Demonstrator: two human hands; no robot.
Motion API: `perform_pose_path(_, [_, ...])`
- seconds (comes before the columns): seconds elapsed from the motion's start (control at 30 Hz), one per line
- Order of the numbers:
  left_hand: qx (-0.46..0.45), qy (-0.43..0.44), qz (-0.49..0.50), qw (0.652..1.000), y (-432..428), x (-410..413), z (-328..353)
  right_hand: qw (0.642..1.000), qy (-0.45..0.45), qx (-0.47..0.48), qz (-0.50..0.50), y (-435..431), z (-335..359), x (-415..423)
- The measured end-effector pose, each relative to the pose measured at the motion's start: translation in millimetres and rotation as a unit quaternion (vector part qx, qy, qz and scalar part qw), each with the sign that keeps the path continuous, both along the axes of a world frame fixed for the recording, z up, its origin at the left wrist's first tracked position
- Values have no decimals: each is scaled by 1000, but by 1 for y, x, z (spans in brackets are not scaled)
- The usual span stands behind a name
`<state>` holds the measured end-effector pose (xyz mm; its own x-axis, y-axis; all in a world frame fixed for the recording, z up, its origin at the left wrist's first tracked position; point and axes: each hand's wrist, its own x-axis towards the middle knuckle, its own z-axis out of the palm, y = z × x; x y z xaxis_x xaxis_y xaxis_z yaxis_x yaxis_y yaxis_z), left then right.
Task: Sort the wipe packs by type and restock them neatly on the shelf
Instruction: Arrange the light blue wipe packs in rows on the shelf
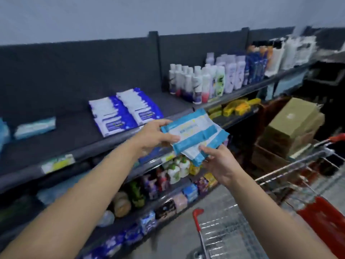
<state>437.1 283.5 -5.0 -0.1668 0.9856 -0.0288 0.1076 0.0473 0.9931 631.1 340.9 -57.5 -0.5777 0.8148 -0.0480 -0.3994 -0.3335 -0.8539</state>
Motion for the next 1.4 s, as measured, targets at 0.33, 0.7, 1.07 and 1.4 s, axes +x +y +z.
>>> perform_pose_path(0.33, [8,79,279,957,-150,-222,7,983,-125,60,122,-53,25,-230])
perform_pose_path(0.7, [-173,302,253,903,-171,-494,-12,975,-202,37,82,-40,13,-477])
perform_pose_path(1.07, [-238,516,199,798,-131,-549,-28,958,-157,3,239,-14,2,-559])
perform_pose_path(1.4, [-255,544,162,783,-139,-531,-20,946,-102,-28,306,-18,1,-583])
